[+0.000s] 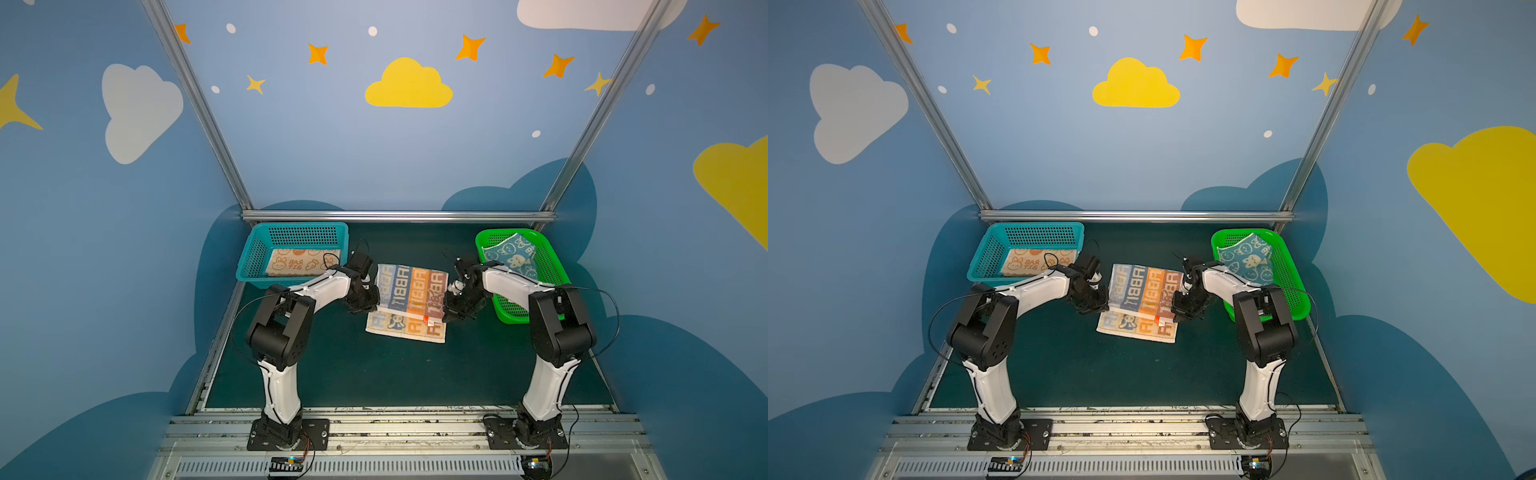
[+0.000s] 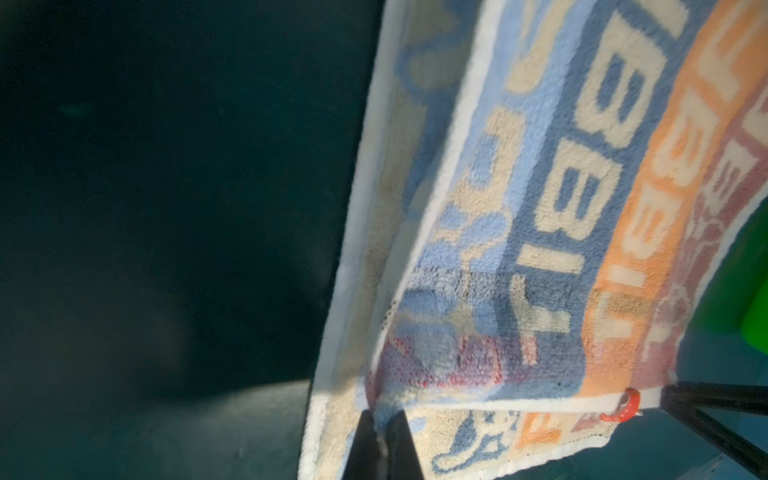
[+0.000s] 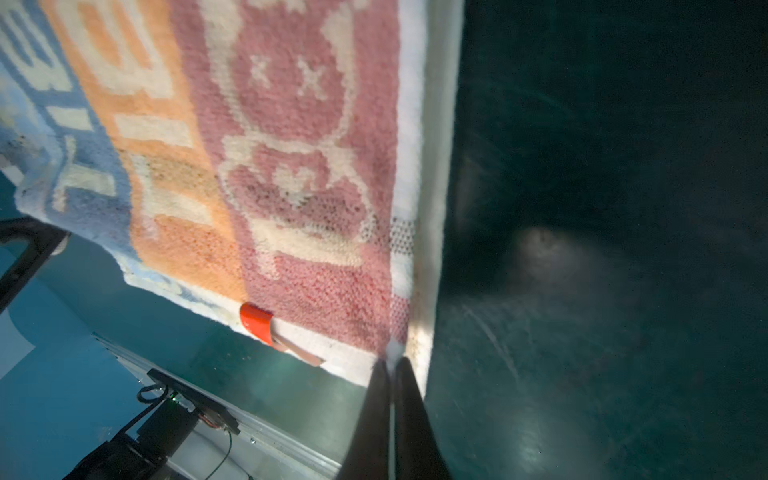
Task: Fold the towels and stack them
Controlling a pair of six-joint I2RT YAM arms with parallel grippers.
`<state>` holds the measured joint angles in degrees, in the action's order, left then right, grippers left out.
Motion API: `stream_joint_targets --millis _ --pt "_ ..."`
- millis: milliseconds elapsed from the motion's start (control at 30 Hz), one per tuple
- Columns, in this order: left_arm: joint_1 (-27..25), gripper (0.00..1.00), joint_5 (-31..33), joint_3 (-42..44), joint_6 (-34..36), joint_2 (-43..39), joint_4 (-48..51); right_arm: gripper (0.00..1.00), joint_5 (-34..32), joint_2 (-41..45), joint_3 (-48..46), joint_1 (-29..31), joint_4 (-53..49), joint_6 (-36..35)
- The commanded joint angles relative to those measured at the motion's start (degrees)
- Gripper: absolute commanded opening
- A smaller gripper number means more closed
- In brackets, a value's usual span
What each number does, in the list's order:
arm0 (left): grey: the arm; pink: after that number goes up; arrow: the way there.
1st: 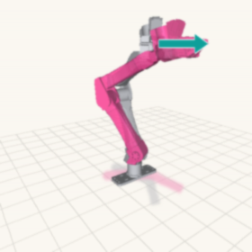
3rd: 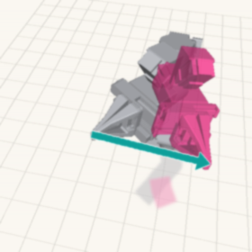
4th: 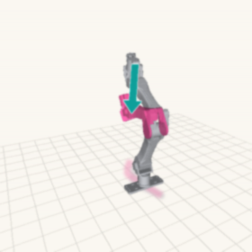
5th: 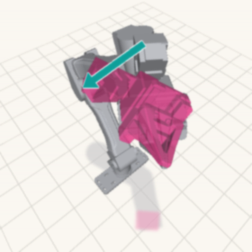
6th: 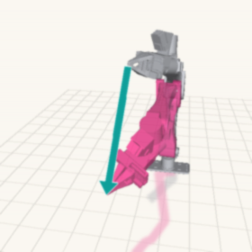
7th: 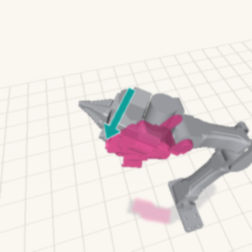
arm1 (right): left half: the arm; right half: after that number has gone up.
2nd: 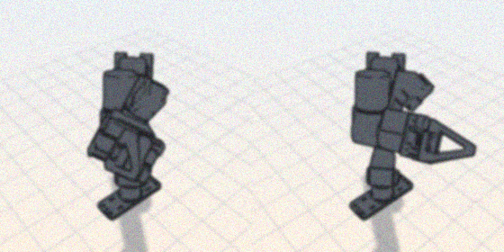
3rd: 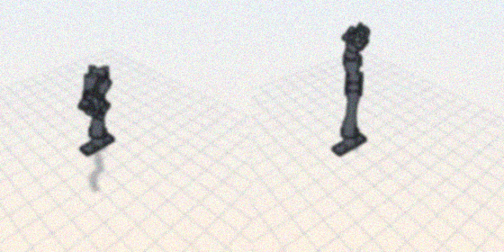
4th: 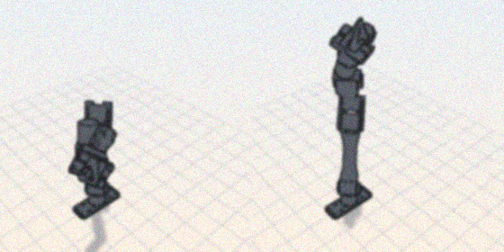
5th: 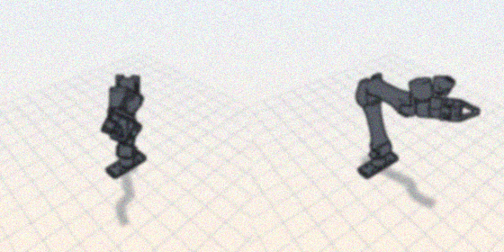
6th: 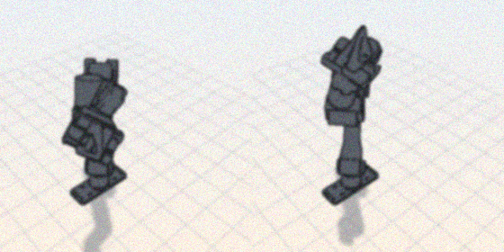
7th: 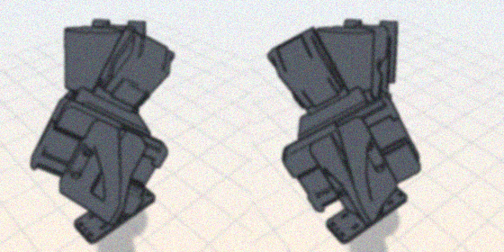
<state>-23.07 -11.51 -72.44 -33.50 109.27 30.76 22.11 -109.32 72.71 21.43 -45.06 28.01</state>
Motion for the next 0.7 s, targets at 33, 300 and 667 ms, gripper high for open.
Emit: stream_joint_targets --millis 33,300,667 --pt "0.04 0.03 2.45 -0.45 0.31 1.01 -0.34 0.00 -2.11 -3.27 0.49 -0.25 1.03 0.77" --pt "0.13 0.03 2.93 -9.69 1.89 5.29 4.14 0.00 -2.43 -7.88 10.86 -2.66 -3.88 -1.30" --pt "0.49 0.03 5.14 -17.71 3.80 1.36 10.11 0.00 -4.51 0.40 16.62 -2.11 -11.11 -2.43"
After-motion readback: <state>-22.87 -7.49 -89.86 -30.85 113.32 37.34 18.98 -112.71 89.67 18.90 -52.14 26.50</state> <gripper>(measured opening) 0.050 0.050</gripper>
